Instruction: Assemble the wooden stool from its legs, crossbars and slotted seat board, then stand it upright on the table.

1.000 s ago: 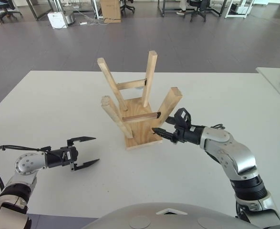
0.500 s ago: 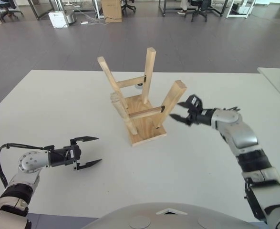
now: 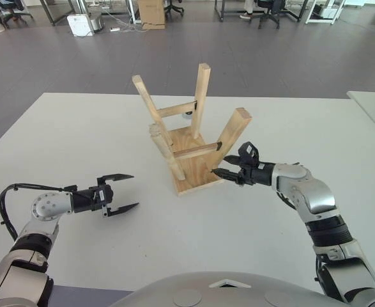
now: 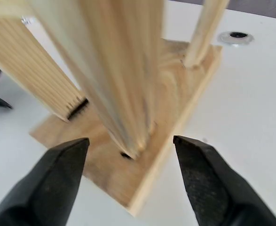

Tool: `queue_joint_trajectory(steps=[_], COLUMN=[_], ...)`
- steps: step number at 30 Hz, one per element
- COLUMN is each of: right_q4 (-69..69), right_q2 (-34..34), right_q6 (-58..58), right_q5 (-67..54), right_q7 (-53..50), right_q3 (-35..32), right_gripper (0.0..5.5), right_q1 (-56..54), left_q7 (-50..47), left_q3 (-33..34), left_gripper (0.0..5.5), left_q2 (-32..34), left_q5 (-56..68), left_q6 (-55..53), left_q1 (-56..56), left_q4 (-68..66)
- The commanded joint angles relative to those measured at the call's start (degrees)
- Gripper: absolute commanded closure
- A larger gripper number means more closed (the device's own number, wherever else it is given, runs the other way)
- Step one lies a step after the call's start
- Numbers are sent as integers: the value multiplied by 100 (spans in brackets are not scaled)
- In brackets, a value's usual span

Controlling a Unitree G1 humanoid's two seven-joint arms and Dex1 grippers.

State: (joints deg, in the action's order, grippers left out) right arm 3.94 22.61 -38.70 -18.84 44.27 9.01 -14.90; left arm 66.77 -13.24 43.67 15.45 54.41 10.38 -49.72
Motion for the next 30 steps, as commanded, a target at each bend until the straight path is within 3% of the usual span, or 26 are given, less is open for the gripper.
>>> queue_joint_trajectory(steps=[1, 4, 7, 10, 12, 14, 18, 23, 30], right_q4=[73, -120, -25, -17, -5, -82, -684, -637, -1075], right_q2=[-482, -914, -967, -793, -526, -156, -37, 557, 615], right_q6=[-191, -65, -80, 37, 218, 350, 468, 219, 945], right_q5=[-22, 187, 242, 171, -144, -311, -291, -703, -278], right_q7=[-706, -1467, -1559, -1205, -330, 399, 519, 1887, 2210], right_q3=[-183, -275, -115, 8, 90, 94, -252, -90, 83], right_gripper=[214, 252, 311, 372, 409, 413, 450, 451, 451], right_q1=[-10, -11, 157, 217, 194, 154, -212, -63, -177], left_q7=[31, -21, -66, -87, -98, -99, -95, -4, 440], left_q3=[-182, -172, -171, -175, -175, -163, -131, -32, 95], left_gripper=[119, 117, 117, 117, 117, 117, 117, 117, 117], left_q2=[-182, -249, -288, -296, -289, -262, -207, -40, 564], left_q5=[-666, -709, -737, -750, -757, -757, -734, -673, -739], left_q6=[-66, 12, 68, 100, 120, 125, 124, 125, 50], left_q1=[-218, -226, -237, -235, -231, -204, -245, -526, -667], left_q4=[-438, -583, -682, -755, -823, -893, -977, -1182, -1607])
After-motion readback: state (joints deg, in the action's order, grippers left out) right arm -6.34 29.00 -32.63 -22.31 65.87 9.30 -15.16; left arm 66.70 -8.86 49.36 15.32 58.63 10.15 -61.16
